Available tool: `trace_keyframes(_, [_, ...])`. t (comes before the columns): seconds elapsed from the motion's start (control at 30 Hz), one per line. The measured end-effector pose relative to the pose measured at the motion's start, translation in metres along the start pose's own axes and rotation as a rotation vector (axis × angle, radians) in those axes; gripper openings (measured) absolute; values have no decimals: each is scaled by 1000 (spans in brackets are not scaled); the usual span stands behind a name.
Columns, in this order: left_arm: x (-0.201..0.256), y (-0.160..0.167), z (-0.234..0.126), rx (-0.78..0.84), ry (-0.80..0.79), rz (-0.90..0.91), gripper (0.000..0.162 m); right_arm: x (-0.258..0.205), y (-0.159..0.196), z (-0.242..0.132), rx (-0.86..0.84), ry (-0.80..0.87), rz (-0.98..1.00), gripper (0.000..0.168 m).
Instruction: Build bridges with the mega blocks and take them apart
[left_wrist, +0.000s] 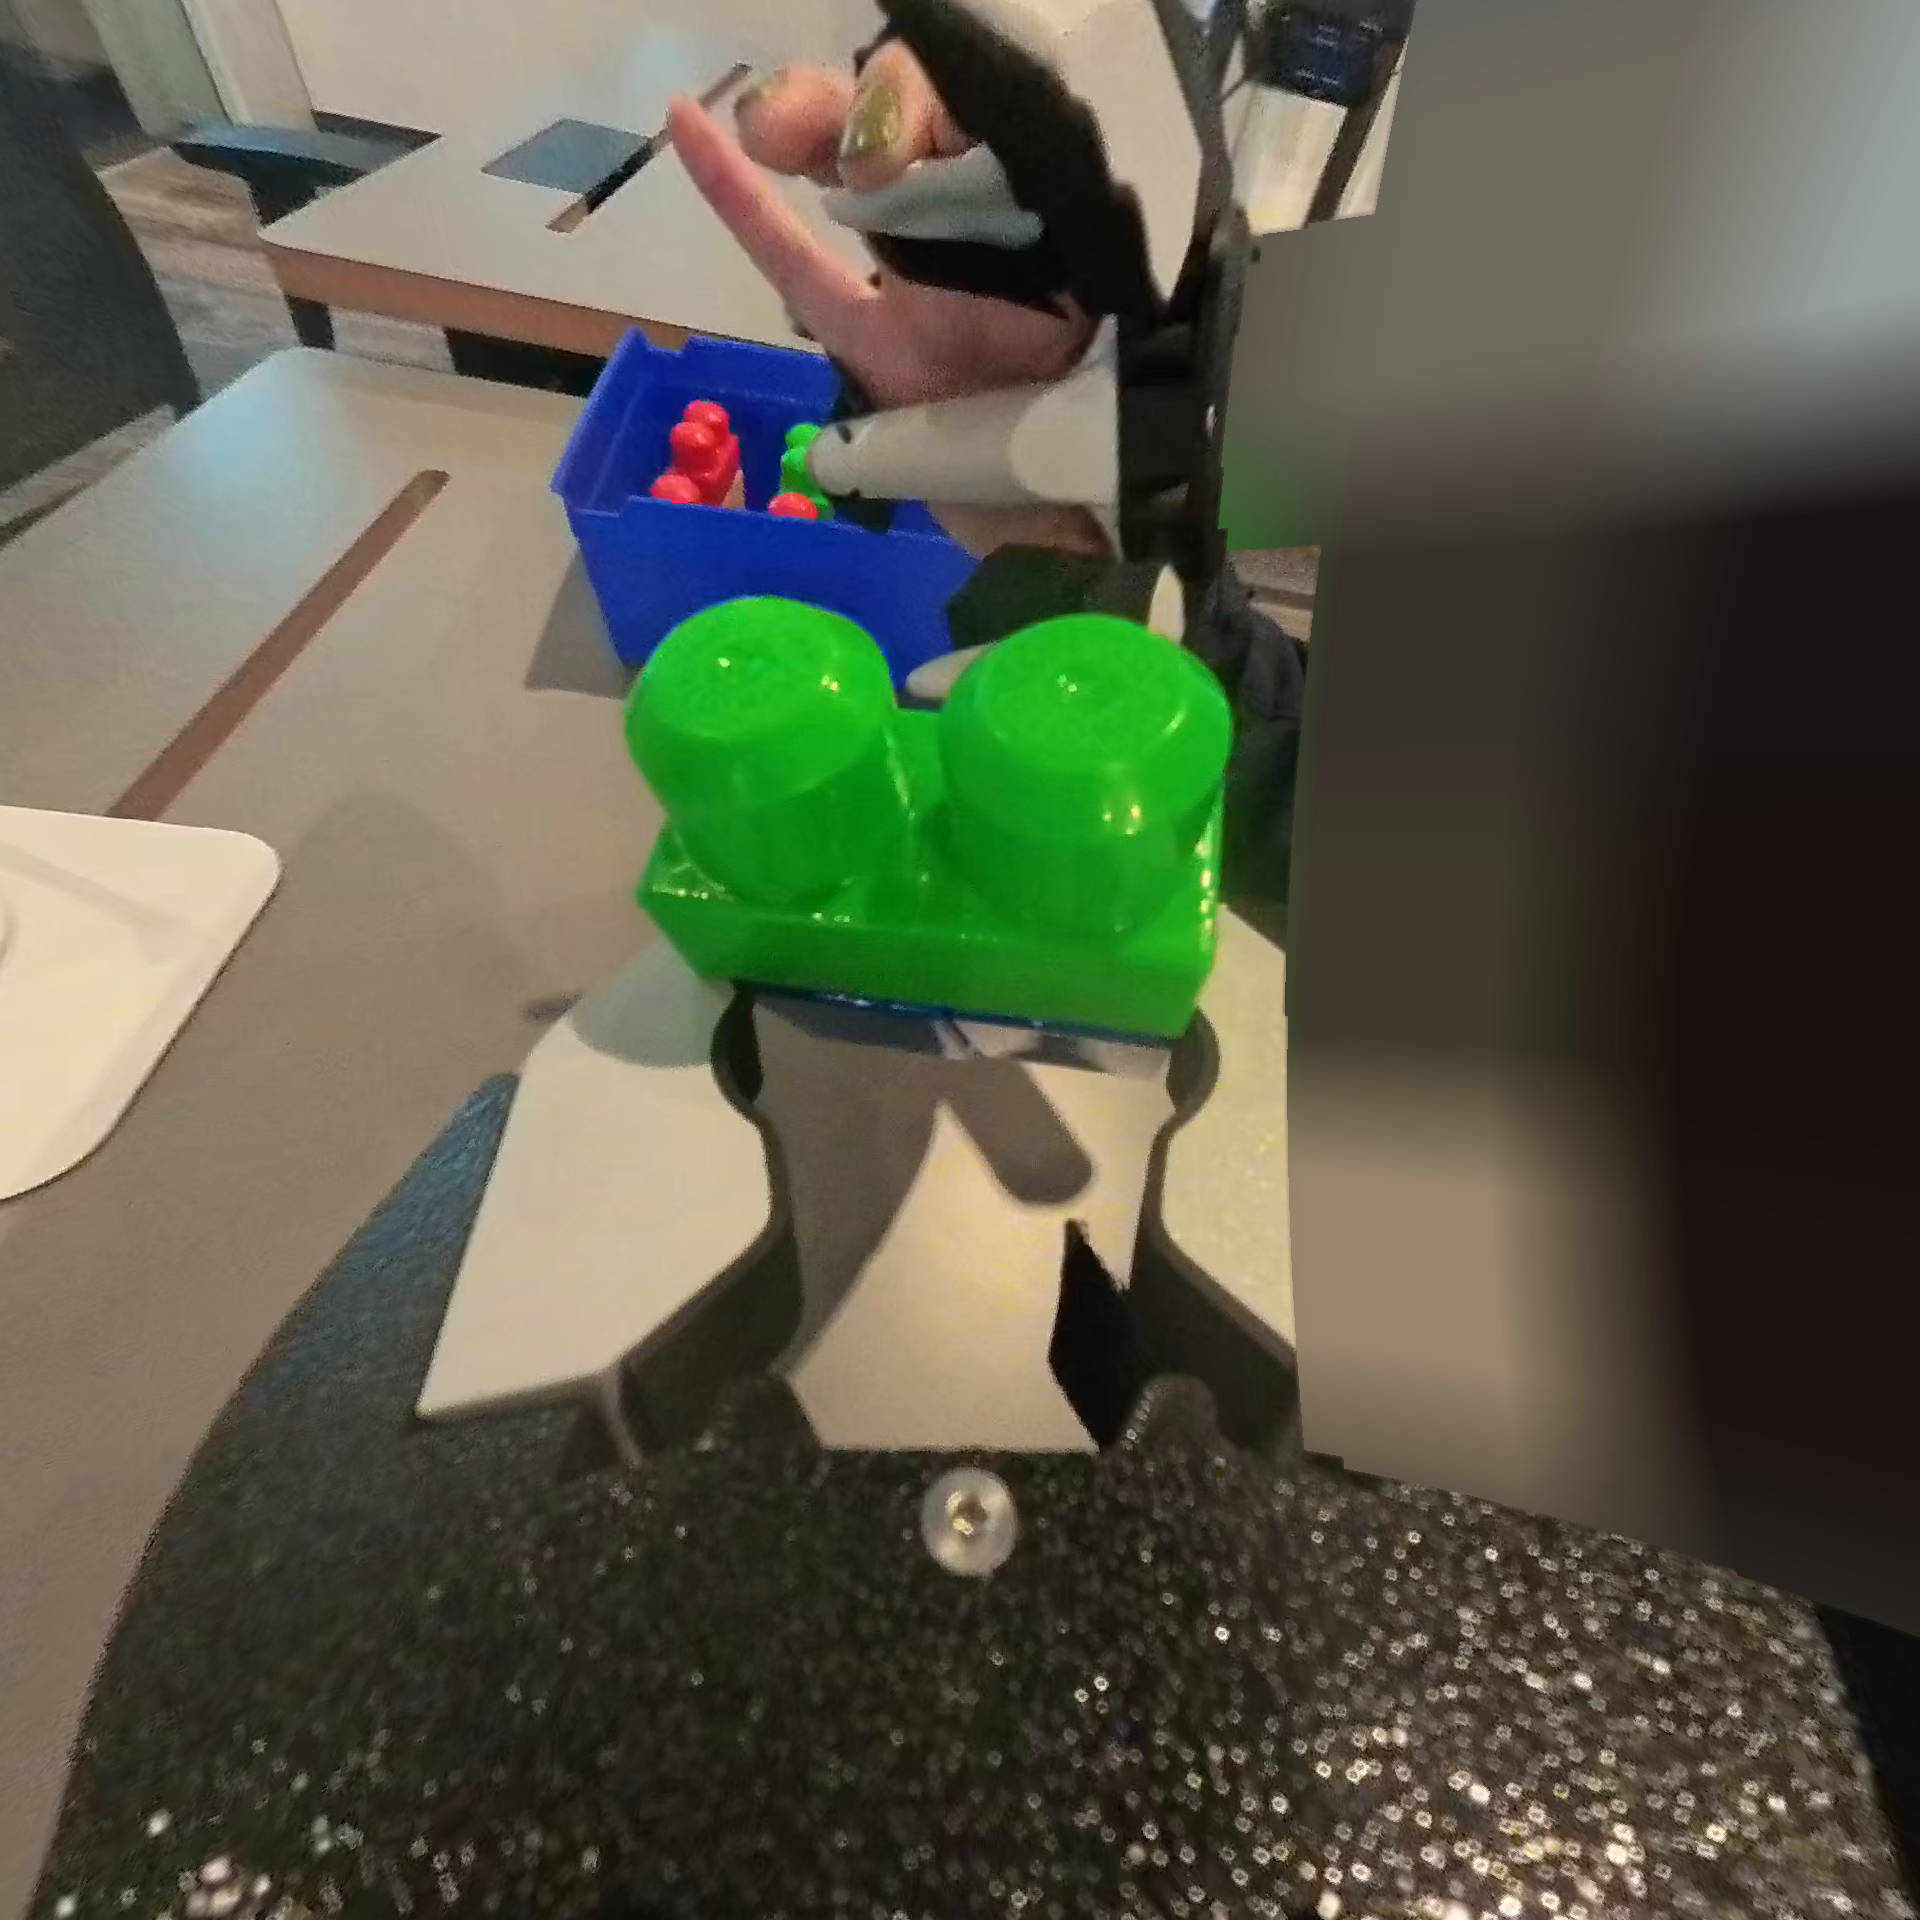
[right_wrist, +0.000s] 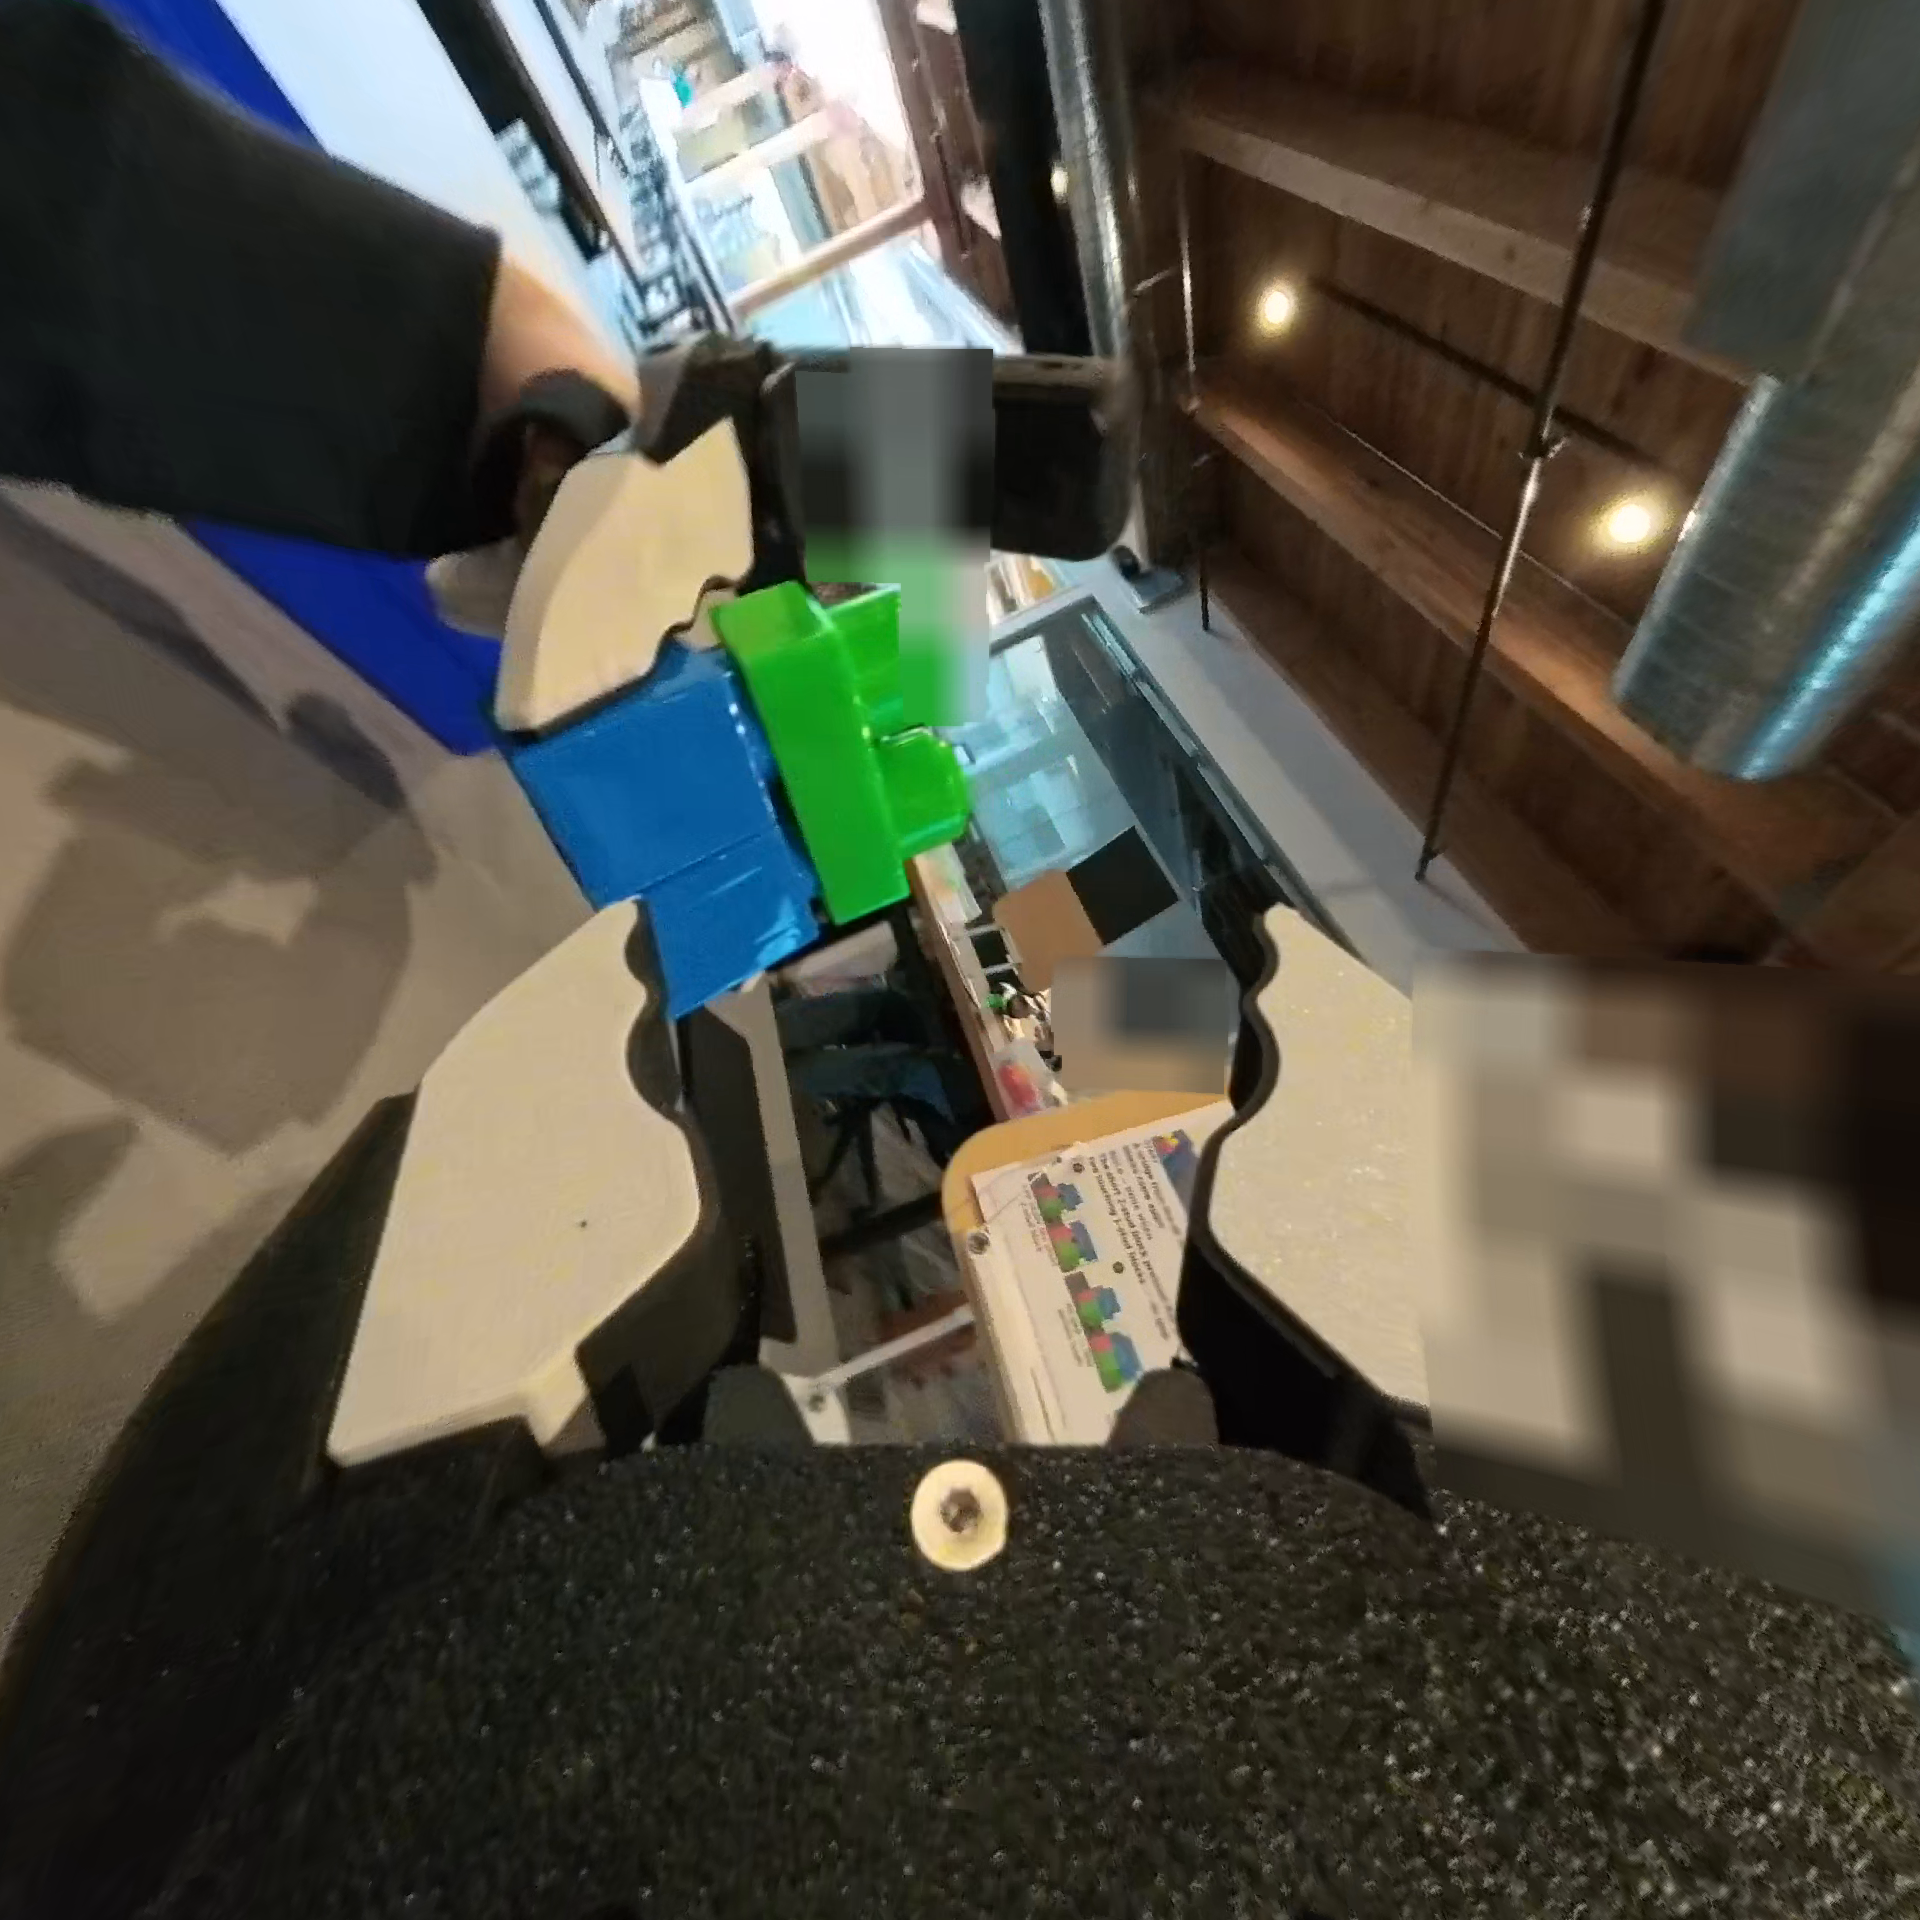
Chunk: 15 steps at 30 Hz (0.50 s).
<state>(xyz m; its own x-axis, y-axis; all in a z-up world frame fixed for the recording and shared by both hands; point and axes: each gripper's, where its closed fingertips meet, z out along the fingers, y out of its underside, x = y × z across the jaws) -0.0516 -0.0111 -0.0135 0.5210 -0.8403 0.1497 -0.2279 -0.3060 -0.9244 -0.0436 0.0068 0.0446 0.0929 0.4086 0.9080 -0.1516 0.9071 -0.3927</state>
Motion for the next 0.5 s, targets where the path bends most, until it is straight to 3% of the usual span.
trace_keyframes(0.03, [-2,0,-1,1,-15,2,77,4,0,-3,12,6,38,103])
trace_keyframes(0.33, [-10,-5,0,20,-71,13,77,12,8,2,-11,-35,424,87])
trace_keyframes(0.5, [-17,-9,0,28,-135,48,76,9,12,15,-23,-75,736,79])
